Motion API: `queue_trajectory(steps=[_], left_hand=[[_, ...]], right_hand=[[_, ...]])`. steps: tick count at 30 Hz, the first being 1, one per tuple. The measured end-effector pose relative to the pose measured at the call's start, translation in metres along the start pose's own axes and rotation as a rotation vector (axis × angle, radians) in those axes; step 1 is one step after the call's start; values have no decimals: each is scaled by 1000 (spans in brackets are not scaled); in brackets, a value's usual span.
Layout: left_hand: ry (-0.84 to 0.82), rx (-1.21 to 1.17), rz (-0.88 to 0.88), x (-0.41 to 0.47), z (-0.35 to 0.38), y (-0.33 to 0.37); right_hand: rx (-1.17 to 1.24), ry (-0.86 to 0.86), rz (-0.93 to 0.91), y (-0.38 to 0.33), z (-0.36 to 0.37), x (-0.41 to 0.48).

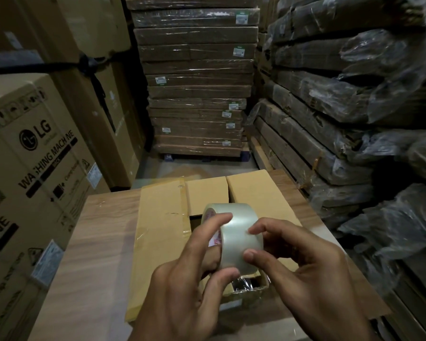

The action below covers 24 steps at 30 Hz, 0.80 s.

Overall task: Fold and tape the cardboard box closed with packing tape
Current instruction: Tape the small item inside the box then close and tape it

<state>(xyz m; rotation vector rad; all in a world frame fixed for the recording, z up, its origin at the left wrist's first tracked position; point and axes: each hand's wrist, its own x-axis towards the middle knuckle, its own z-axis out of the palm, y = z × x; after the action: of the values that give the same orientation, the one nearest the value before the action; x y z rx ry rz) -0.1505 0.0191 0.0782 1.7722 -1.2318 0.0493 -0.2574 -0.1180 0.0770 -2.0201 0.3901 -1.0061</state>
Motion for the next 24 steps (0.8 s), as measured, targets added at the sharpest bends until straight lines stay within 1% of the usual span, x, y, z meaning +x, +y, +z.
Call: queue_trajectory(steps=[10,15,20,24], left_hand=[[-21,7,-30,-6,8,-5],[-22,40,-19,-5,7,-8],[15,-21,-17,-2,5,-7],[12,15,-1,-3,4,-7]], right_hand=[[-82,-18,2,6,1,-1],[-82,-61,-56,7,5,-1],[-62,-6,-44,0,1,2],[-96,-1,-80,1,2,3]])
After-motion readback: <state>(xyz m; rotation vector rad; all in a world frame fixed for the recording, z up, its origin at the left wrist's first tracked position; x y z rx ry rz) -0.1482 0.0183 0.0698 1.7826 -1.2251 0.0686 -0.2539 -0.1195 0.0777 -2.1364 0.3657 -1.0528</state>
